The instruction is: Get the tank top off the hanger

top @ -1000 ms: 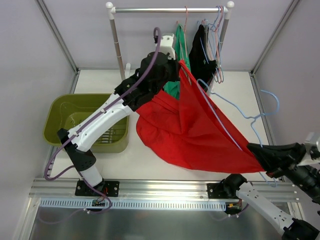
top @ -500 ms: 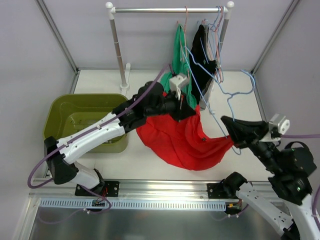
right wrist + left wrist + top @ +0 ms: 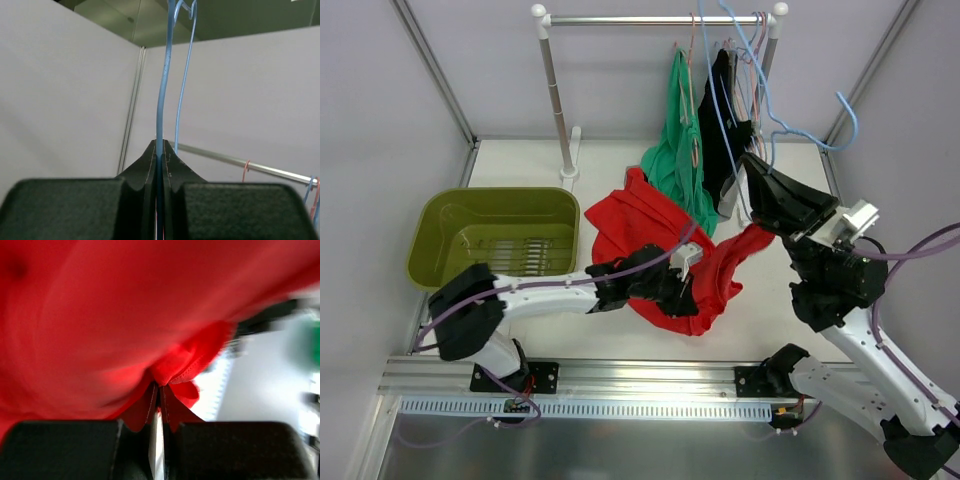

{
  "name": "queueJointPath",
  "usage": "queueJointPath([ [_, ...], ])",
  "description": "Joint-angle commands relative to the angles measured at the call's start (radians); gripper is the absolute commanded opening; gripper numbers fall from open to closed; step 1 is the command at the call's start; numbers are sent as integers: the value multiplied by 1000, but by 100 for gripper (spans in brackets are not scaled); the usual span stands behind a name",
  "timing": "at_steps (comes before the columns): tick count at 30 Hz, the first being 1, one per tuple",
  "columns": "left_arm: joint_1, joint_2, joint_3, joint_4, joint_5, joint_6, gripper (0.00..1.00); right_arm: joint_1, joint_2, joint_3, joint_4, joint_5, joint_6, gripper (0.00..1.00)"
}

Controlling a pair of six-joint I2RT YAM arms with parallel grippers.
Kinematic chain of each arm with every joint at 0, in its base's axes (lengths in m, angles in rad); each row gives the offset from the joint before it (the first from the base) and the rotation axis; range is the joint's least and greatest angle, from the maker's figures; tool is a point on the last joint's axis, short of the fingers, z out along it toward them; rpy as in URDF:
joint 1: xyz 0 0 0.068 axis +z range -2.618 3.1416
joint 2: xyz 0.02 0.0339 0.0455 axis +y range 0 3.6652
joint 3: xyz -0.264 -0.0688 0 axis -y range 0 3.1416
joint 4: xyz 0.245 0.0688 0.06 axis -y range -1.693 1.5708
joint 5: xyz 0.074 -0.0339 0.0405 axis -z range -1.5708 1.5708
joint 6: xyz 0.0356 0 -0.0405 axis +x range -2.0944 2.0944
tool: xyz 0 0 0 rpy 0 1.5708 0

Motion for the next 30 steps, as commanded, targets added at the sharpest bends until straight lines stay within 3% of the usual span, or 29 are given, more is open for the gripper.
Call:
queueJointPath([
  [1,-6,104,-62,37,-162,-73,0,3,-18,60,282,31,-61,0],
  [6,-32,112,-105,-3,-322,-127,0,3,-28,118,42,122,-124,0],
  [9,-32,49,-91,-111,-415,-119,0,5,-27,226,-375,130,-76,0],
  [12,-36,-66,-64,-278,-549,-110,0,5,31,331,-668,176,62,0],
  [15,-34,-193,-18,-459,-684,-89,24,6,154,512,-956,246,162,0],
  [16,-34,-224,8,-505,-714,-88,50,6,191,594,-1011,246,194,0],
  [17,-34,-287,19,-580,-741,-88,64,6,220,613,-1035,245,203,0],
  [19,-34,-350,42,-641,-787,-81,76,14,283,638,-1082,281,237,0],
  [25,-34,-572,65,-776,-778,-56,99,47,433,721,-1161,343,294,0],
  [30,-34,-709,93,-839,-687,25,99,54,628,910,-1188,383,242,0],
])
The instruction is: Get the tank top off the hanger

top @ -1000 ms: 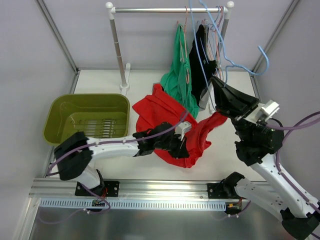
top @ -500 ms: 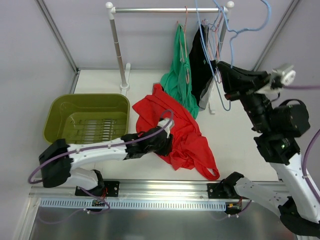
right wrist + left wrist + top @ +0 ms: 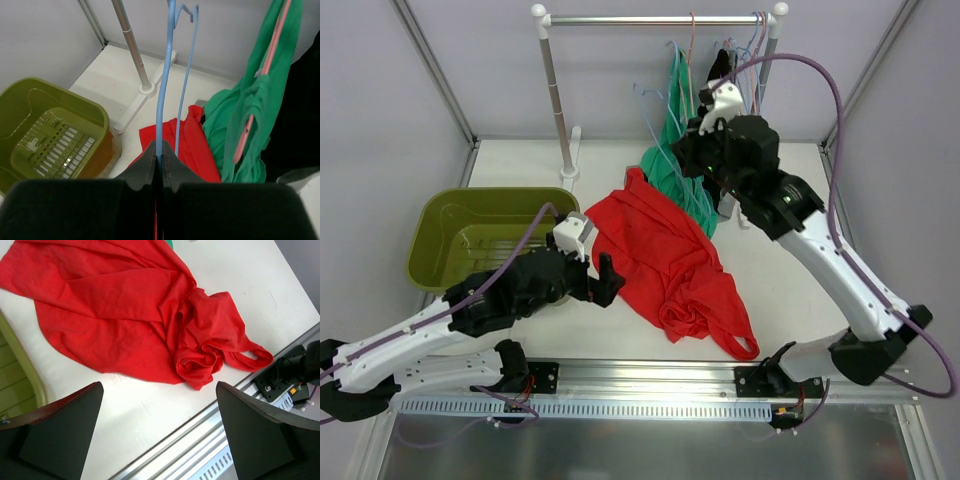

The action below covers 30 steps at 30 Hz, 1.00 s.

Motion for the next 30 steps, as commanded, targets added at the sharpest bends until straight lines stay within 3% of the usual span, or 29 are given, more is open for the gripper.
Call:
queueJointPath([
  [1,-7,-52,67,-133,46,64,99,0,97,198,7,57,-33,0],
  [5,-7,-93,95,-225,52,41,99,-35,334,441,-41,54,-56,0],
  [14,-7,-156,21,-248,38,-11,99,-101,635,809,-13,5,-74,0],
  [23,-7,-141,23,-247,45,-5,99,-140,740,806,87,-58,-57,0],
  [27,-7,-127,41,-245,32,1,99,-135,676,711,93,-55,-39,1],
  [29,-7,-104,57,-245,23,3,99,-134,611,647,103,-74,-15,17],
  [30,-7,-92,66,-244,12,9,99,-132,593,634,108,-79,-8,29],
])
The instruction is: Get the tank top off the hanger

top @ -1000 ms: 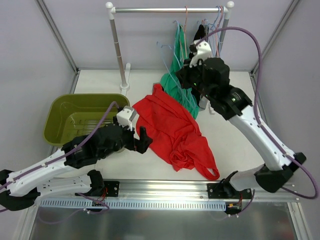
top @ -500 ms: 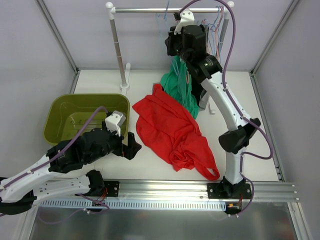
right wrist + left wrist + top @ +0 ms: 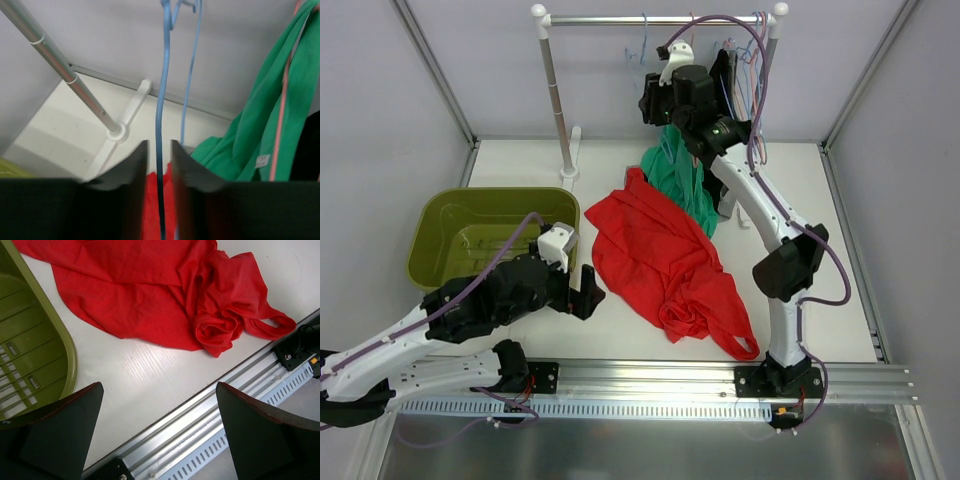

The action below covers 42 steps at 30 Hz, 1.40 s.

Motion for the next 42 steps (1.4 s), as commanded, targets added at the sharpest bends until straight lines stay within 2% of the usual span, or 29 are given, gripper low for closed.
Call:
queueJointPath([
  [1,-7,63,63,2,-23,6,99,7,-147,-42,76,-31,26,45],
  [2,-6,82,72,5,-29,9,99,7,-196,-57,76,-49,30,54],
  [3,-7,105,95,6,-51,11,99,6,-223,-74,78,-57,30,74],
  [5,-7,174,117,16,-71,0,99,9,-292,-143,78,-74,30,80],
  [8,-7,274,134,55,-95,9,99,9,-456,-270,78,-66,12,98],
  [10,-7,365,131,126,-83,24,99,7,-605,-347,65,-49,-6,99],
  [12,-7,439,148,181,-71,29,99,4,-715,-474,18,27,-32,100],
  [14,-7,576,187,191,-66,-20,99,3,-910,-578,-33,128,-46,99],
  [15,-7,625,235,191,-62,-37,99,1,-981,-694,-44,161,-46,99],
  [16,-7,716,261,192,-48,-54,99,3,-1120,-750,-54,190,-43,100],
  [19,-7,900,371,194,-11,-109,99,3,-1355,-916,-102,254,-20,100],
  [24,-7,1174,579,194,83,-153,99,1,-1533,-1001,-293,288,-3,99],
  [26,-6,1228,629,192,92,-184,99,3,-1581,-1018,-347,279,-3,99],
  [31,-7,1357,637,191,74,-264,99,1,-1604,-1035,-403,221,-11,99],
  [35,-10,1464,640,192,95,-255,99,3,-1632,-1083,-386,216,13,99],
  [36,-13,1492,637,192,110,-253,95,3,-1650,-1096,-380,215,16,99],
  [37,-15,1498,631,192,112,-255,87,1,-1659,-1108,-364,218,19,99],
  [38,-18,1496,608,192,107,-258,67,1,-1666,-1126,-357,221,23,99],
  [40,-27,1469,579,191,80,-267,41,1,-1687,-1140,-344,227,23,100],
  [41,-29,1454,545,192,69,-269,17,3,-1692,-1148,-340,230,24,99],
  [42,-32,1412,528,191,58,-269,6,3,-1702,-1153,-335,230,26,99],
])
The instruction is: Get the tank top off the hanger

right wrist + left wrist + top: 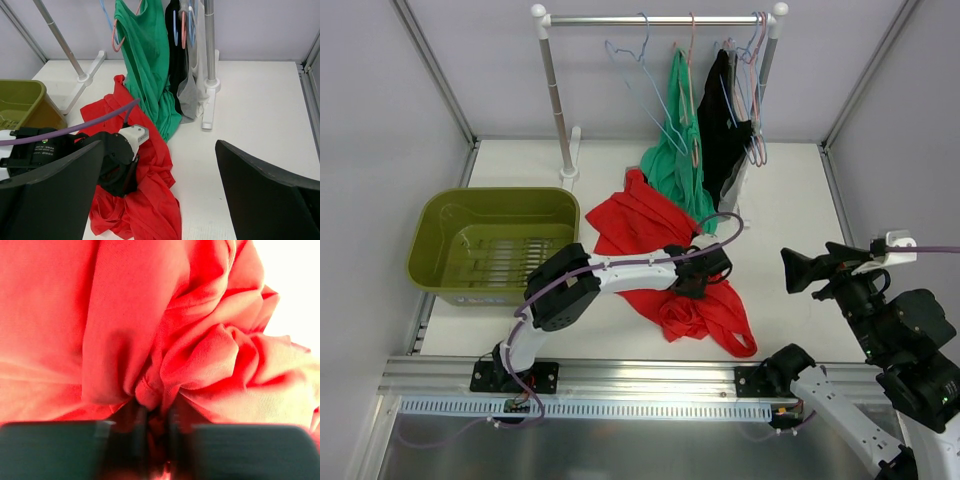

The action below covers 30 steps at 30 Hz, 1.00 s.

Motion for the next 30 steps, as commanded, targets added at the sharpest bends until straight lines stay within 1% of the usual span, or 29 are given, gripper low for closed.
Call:
queueJointPath([
  [1,-19,-61,-93,-71,-53,-8,0,1,-30,-13,65,6,19,100],
  [2,-20,-93,-134,-71,-65,-6,0,1,-35,-14,70,11,19,99],
  [4,-25,-211,-171,-75,-94,3,0,-1,-47,-14,72,28,17,99],
  [5,-27,-253,-203,-80,-138,8,0,-1,-52,-16,75,33,19,99],
  [6,-28,-343,-214,-83,-159,17,0,1,-59,-20,75,34,19,99],
  [7,-33,-391,-228,-89,-182,41,0,-1,-69,-22,84,37,23,100],
  [8,-34,-478,-230,-92,-232,55,0,-1,-72,-25,85,39,25,100],
  [12,-36,-659,-197,-109,-338,155,0,-1,-84,-36,98,48,30,100],
  [14,-34,-728,-144,-133,-379,212,0,1,-84,-37,99,49,31,100],
  [15,-34,-745,-124,-143,-428,227,0,-1,-86,-37,98,49,33,99],
  [17,-33,-767,-46,-166,-488,285,0,1,-87,-37,99,53,34,99],
  [18,-28,-775,-15,-176,-558,328,0,1,-89,-36,102,57,33,99],
  [19,-24,-775,58,-186,-590,351,0,-1,-89,-36,104,59,33,99],
  [20,-16,-772,100,-195,-614,374,0,1,-90,-36,105,62,34,99],
  [21,4,-770,137,-204,-634,418,0,-1,-93,-36,110,65,33,100],
  [22,21,-772,219,-204,-636,442,0,1,-93,-37,111,65,34,99],
  [24,74,-772,299,-206,-634,498,0,1,-92,-37,112,65,33,99],
  [25,91,-770,380,-204,-653,517,0,1,-92,-39,111,63,34,99],
  [26,107,-764,422,-206,-660,537,0,-1,-92,-36,115,60,34,99],
  [27,116,-756,457,-204,-679,560,0,-1,-89,-36,113,59,33,99],
  [28,125,-750,529,-201,-715,603,0,1,-89,-36,112,59,33,99],
  [30,133,-738,592,-201,-757,643,0,-1,-89,-36,113,62,30,99],
])
